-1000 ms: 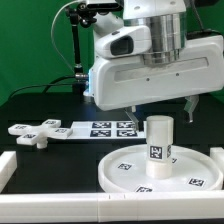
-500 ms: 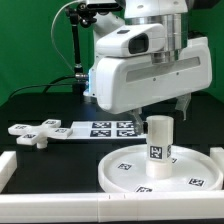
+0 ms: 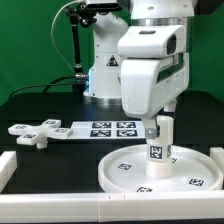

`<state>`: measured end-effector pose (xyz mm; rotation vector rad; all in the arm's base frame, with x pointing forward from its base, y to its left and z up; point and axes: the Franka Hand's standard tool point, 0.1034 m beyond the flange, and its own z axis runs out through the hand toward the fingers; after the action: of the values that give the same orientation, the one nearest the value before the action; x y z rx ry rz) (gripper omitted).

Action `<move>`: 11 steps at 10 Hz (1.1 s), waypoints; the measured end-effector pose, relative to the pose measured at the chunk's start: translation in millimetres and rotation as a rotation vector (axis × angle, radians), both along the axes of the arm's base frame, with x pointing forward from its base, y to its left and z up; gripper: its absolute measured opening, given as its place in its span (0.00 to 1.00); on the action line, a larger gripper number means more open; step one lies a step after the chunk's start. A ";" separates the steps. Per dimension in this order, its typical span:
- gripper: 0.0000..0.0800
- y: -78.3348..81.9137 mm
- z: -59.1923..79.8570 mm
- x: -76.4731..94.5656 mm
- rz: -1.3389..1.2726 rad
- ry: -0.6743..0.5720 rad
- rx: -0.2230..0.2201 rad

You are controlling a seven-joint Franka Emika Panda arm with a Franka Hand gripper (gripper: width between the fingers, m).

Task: Assemble round table

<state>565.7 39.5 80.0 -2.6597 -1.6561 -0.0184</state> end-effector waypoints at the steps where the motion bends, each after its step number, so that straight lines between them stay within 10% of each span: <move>1: 0.81 1.0 -3.1 -1.2 0.111 0.004 -0.020; 10: 0.81 5.0 -3.1 1.5 0.514 -0.017 -0.070; 11: 0.64 2.7 -3.3 1.6 0.510 -0.016 -0.071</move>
Offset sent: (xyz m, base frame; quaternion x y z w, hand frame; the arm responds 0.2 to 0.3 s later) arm 0.0030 0.0138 0.0067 -0.0302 0.0015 -0.1278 0.9913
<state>567.3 42.2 76.7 -2.1998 -2.3215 0.0226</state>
